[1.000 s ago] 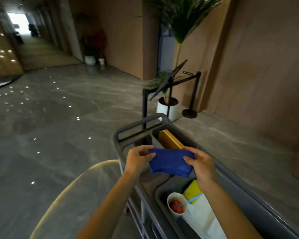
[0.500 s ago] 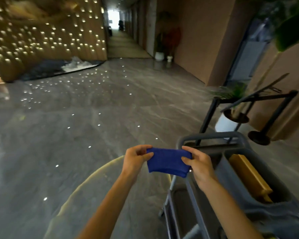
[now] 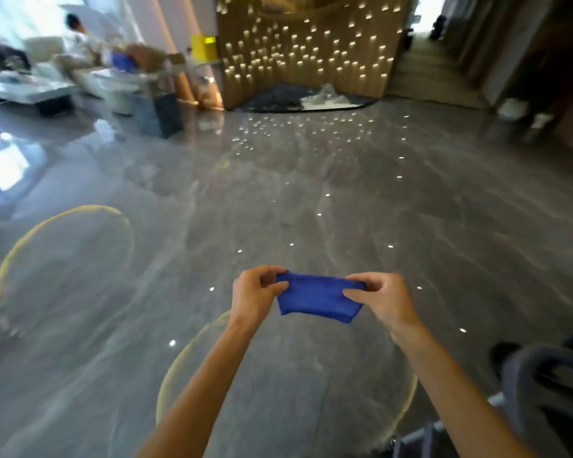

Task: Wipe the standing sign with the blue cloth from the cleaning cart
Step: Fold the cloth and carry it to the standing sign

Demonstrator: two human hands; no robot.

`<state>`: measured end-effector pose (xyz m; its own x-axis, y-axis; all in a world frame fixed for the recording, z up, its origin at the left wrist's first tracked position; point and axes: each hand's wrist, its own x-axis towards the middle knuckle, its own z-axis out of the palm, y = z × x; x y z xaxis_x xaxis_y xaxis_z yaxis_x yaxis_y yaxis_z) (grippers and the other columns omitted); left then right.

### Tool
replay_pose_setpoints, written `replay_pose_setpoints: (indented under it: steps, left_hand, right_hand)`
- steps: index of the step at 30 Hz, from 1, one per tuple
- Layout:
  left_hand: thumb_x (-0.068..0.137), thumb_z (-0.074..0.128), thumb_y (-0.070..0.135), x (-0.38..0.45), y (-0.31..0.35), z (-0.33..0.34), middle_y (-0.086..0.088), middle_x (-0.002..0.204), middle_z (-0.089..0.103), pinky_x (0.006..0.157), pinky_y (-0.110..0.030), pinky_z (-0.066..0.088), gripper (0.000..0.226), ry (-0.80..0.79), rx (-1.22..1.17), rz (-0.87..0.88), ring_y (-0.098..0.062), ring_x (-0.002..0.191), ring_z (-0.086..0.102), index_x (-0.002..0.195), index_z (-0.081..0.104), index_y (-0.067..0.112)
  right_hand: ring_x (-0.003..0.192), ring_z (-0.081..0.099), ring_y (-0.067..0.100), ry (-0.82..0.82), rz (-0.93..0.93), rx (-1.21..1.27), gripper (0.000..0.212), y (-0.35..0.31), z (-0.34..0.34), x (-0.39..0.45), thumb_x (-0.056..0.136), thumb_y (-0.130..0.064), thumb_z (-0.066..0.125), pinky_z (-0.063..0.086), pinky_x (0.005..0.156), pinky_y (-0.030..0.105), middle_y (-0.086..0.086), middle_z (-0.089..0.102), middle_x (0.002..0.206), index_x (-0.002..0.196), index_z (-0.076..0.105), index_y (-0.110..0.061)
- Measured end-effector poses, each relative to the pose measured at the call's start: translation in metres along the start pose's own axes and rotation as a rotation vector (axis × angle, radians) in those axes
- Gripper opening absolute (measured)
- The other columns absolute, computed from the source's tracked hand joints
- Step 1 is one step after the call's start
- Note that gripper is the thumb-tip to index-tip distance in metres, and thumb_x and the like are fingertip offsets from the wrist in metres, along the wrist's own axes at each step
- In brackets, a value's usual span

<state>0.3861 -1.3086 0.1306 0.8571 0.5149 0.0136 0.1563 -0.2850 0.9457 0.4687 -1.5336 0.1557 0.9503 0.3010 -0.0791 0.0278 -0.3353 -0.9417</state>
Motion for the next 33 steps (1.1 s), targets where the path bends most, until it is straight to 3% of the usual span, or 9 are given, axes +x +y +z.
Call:
replay_pose_setpoints:
  steps: [4, 8, 12, 15, 19, 23, 27, 30, 33]
  left_hand:
    - [0.082, 0.073, 0.001, 0.007, -0.023, -0.040, 0.006, 0.080, 0.070, 0.065, 0.000, 0.043, 0.024, 0.164, 0.168, -0.017, -0.001, 0.071, 0.062, 0.097, 0.079, 0.018]
    - [0.082, 0.071, -0.003, 0.015, -0.037, -0.068, 0.004, 0.078, 0.069, 0.063, 0.000, 0.041, 0.023, 0.328, 0.223, -0.087, -0.004, 0.068, 0.060, 0.095, 0.080, 0.013]
    - [0.081, 0.070, -0.005, 0.021, -0.044, -0.089, 0.004, 0.077, 0.070, 0.061, 0.000, 0.039, 0.023, 0.504, 0.250, -0.150, 0.007, 0.064, 0.061, 0.092, 0.080, 0.012]
    - [0.082, 0.071, -0.003, 0.019, -0.047, -0.100, 0.005, 0.076, 0.069, 0.063, -0.001, 0.041, 0.019, 0.631, 0.238, -0.217, 0.000, 0.068, 0.062, 0.091, 0.080, 0.012]
    - [0.081, 0.073, -0.005, 0.004, -0.053, -0.116, 0.016, 0.073, 0.067, 0.064, 0.000, 0.042, 0.020, 0.798, 0.213, -0.288, 0.019, 0.067, 0.059, 0.092, 0.080, 0.011]
    - [0.079, 0.075, -0.003, -0.018, -0.059, -0.131, 0.004, 0.077, 0.073, 0.068, -0.011, 0.048, 0.022, 0.961, 0.172, -0.368, 0.014, 0.065, 0.063, 0.094, 0.080, 0.012]
    - [0.080, 0.076, 0.001, -0.037, -0.067, -0.144, 0.006, 0.082, 0.075, 0.069, -0.007, 0.050, 0.023, 1.121, 0.167, -0.425, 0.004, 0.074, 0.068, 0.097, 0.080, 0.016]
    - [0.080, 0.077, 0.001, -0.048, -0.073, -0.161, -0.001, 0.084, 0.077, 0.072, -0.014, 0.053, 0.022, 1.201, 0.169, -0.436, -0.007, 0.077, 0.071, 0.099, 0.080, 0.013]
    - [0.082, 0.076, 0.003, -0.055, -0.083, -0.188, -0.003, 0.085, 0.078, 0.073, -0.018, 0.054, 0.021, 1.246, 0.147, -0.447, -0.011, 0.080, 0.072, 0.100, 0.080, 0.012]
  right_hand:
    - [0.073, 0.072, 0.013, -0.174, -0.054, -0.080, 0.031, -0.009, 0.051, 0.040, 0.073, 0.000, 0.083, 0.057, 0.071, 0.026, -0.003, 0.078, 0.078, 0.081, 0.077, -0.029]
    - [0.074, 0.073, 0.012, -0.331, -0.128, -0.144, 0.031, -0.018, 0.097, 0.083, 0.074, -0.004, 0.084, 0.057, 0.072, 0.027, -0.007, 0.078, 0.077, 0.077, 0.076, -0.034]
    - [0.082, 0.075, 0.020, -0.498, -0.171, -0.155, 0.025, -0.031, 0.139, 0.127, 0.072, -0.006, 0.084, 0.058, 0.080, 0.037, -0.005, 0.079, 0.079, 0.087, 0.081, -0.025]
    - [0.084, 0.075, 0.023, -0.623, -0.211, -0.163, 0.024, -0.043, 0.171, 0.152, 0.073, -0.005, 0.084, 0.059, 0.083, 0.040, -0.002, 0.079, 0.081, 0.092, 0.081, -0.020]
    - [0.081, 0.074, 0.020, -0.805, -0.270, -0.155, 0.023, -0.053, 0.215, 0.163, 0.074, -0.005, 0.083, 0.059, 0.078, 0.036, -0.004, 0.079, 0.081, 0.090, 0.081, -0.021]
    - [0.076, 0.072, 0.016, -0.954, -0.308, -0.151, 0.026, -0.062, 0.255, 0.158, 0.074, -0.003, 0.083, 0.056, 0.072, 0.028, -0.005, 0.079, 0.080, 0.086, 0.080, -0.026]
    - [0.076, 0.072, 0.014, -1.055, -0.357, -0.168, 0.029, -0.076, 0.295, 0.149, 0.074, -0.003, 0.083, 0.057, 0.073, 0.027, -0.006, 0.078, 0.079, 0.082, 0.079, -0.030]
    - [0.078, 0.071, 0.012, -1.129, -0.374, -0.173, 0.027, -0.089, 0.327, 0.140, 0.073, -0.004, 0.085, 0.055, 0.074, 0.024, -0.005, 0.078, 0.082, 0.091, 0.080, -0.023]
    - [0.074, 0.070, 0.009, -1.174, -0.402, -0.172, 0.030, -0.100, 0.362, 0.128, 0.073, -0.003, 0.085, 0.055, 0.073, 0.025, -0.008, 0.077, 0.078, 0.082, 0.078, -0.031]
